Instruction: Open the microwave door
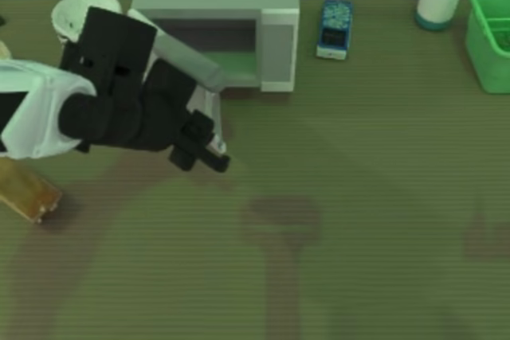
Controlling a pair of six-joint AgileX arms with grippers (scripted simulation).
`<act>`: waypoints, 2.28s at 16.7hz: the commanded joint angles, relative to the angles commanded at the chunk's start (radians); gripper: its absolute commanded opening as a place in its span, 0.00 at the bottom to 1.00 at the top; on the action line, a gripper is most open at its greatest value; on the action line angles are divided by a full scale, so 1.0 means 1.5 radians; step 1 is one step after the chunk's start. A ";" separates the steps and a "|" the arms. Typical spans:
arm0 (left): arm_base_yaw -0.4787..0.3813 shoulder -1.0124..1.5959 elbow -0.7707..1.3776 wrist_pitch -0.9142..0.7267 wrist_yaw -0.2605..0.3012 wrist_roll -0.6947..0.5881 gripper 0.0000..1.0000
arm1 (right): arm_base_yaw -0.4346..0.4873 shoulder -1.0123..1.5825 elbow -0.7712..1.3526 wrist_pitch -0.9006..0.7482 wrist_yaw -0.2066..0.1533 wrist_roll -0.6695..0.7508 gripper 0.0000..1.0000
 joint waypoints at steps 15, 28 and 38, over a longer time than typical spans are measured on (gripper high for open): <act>0.016 -0.007 -0.006 -0.009 0.027 0.035 0.00 | 0.000 0.000 0.000 0.000 0.000 0.000 1.00; 0.016 -0.007 -0.006 -0.009 0.027 0.035 0.00 | 0.000 0.000 0.000 0.000 0.000 0.000 1.00; 0.012 -0.007 -0.008 -0.010 0.032 0.032 0.00 | 0.000 0.000 0.000 0.000 0.000 0.000 1.00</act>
